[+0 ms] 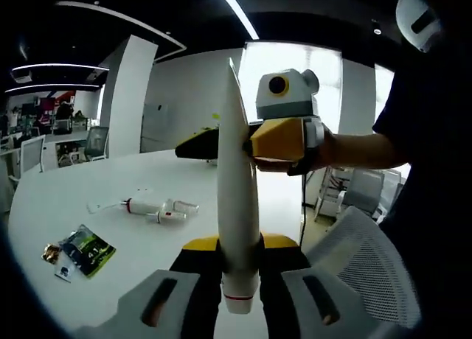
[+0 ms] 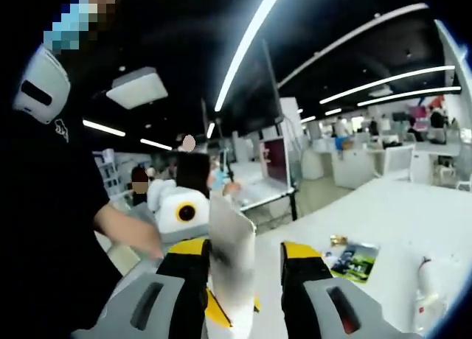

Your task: Arrange the skincare products in the storage area until every visible bottle or jar stands upright without overlapping.

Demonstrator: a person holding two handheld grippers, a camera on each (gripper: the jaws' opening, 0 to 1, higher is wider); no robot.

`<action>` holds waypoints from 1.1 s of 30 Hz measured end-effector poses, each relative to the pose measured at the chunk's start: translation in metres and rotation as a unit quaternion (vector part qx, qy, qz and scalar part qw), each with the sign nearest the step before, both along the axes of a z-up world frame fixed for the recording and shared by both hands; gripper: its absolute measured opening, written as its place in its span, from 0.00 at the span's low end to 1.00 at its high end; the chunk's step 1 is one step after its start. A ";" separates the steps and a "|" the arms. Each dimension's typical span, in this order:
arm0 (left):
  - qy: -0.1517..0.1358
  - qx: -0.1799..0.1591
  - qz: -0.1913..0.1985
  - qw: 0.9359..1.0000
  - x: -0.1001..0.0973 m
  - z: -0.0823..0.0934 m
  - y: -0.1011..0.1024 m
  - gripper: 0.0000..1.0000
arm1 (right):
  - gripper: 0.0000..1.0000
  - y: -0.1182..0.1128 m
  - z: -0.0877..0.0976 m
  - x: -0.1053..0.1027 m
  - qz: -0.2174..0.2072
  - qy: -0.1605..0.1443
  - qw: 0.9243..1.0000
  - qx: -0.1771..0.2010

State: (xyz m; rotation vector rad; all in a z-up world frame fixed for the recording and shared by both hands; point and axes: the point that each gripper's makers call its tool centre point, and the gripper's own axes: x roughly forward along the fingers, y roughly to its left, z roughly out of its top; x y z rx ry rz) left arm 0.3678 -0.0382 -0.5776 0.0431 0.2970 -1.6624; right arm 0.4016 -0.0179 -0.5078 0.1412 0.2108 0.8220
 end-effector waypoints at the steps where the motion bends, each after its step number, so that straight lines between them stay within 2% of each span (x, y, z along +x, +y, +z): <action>1: 0.001 0.001 -0.002 1.000 0.000 0.000 0.000 0.14 | 0.30 0.000 0.001 -0.001 0.006 0.000 1.000 0.000; 6: 0.010 -0.009 -0.047 0.999 -0.009 0.004 0.000 0.14 | 0.23 0.009 0.004 -0.016 0.084 0.001 0.996 -0.007; 8: 0.016 -0.012 -0.071 0.997 -0.015 0.006 0.001 0.14 | 0.22 0.010 0.004 -0.019 0.100 0.005 0.995 -0.010; 10: 0.014 -0.010 -0.074 0.997 -0.015 0.005 0.001 0.14 | 0.21 0.011 0.000 -0.023 0.117 0.012 0.993 -0.024; 14: 0.003 -0.004 -0.086 0.996 -0.017 0.004 0.001 0.14 | 0.16 0.013 -0.004 -0.024 0.129 0.018 0.991 -0.031; 21: 0.012 -0.009 -0.098 0.995 -0.020 0.005 -0.001 0.14 | 0.09 0.019 -0.014 -0.030 0.149 0.024 0.987 -0.047; 24: 0.011 -0.006 -0.102 0.995 -0.021 0.003 0.000 0.14 | 0.07 0.019 -0.014 -0.032 0.155 0.021 0.987 -0.042; 26: 0.013 -0.005 -0.103 0.995 -0.022 0.003 0.000 0.14 | 0.06 0.019 -0.014 -0.033 0.161 0.003 0.986 -0.053; 33: 0.016 -0.005 -0.099 0.995 -0.020 0.001 -0.001 0.15 | 0.04 0.018 -0.015 -0.031 0.159 -0.008 0.986 -0.053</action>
